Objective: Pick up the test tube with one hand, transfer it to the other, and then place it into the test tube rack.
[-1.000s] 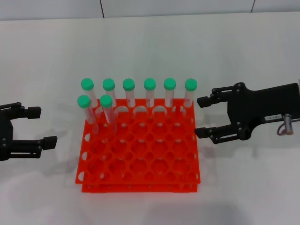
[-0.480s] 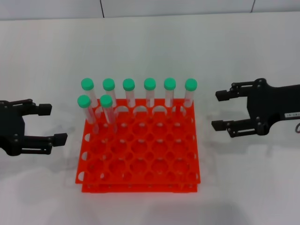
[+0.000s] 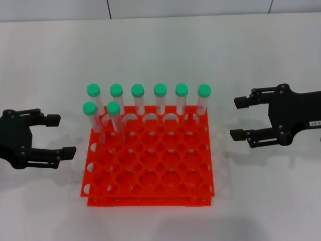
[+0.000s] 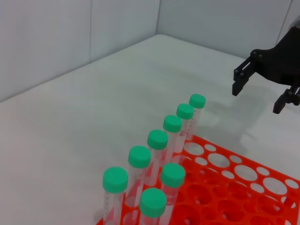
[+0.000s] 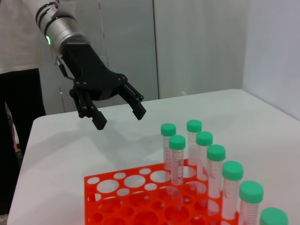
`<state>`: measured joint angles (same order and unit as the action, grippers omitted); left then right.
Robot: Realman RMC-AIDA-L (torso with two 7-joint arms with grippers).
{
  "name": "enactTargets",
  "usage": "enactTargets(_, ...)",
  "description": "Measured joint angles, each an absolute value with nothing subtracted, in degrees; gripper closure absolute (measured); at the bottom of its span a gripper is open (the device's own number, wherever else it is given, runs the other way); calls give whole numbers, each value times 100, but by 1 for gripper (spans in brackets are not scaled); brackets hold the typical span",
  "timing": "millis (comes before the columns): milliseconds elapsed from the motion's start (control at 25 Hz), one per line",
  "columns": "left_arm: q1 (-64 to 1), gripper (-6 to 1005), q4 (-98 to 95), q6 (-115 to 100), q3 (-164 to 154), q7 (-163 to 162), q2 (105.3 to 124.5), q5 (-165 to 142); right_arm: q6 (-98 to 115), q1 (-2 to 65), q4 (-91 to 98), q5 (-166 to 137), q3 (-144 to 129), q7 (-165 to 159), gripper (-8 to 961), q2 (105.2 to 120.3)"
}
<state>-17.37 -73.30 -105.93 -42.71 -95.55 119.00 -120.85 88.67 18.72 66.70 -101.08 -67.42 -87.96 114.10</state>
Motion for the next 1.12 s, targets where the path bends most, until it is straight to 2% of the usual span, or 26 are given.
enactTargets(1120,-1741,106,-7341,-10818,-4388,-9272,11879,-12044,9012,1928,6699,-10327,-6746,-8836,229,11422)
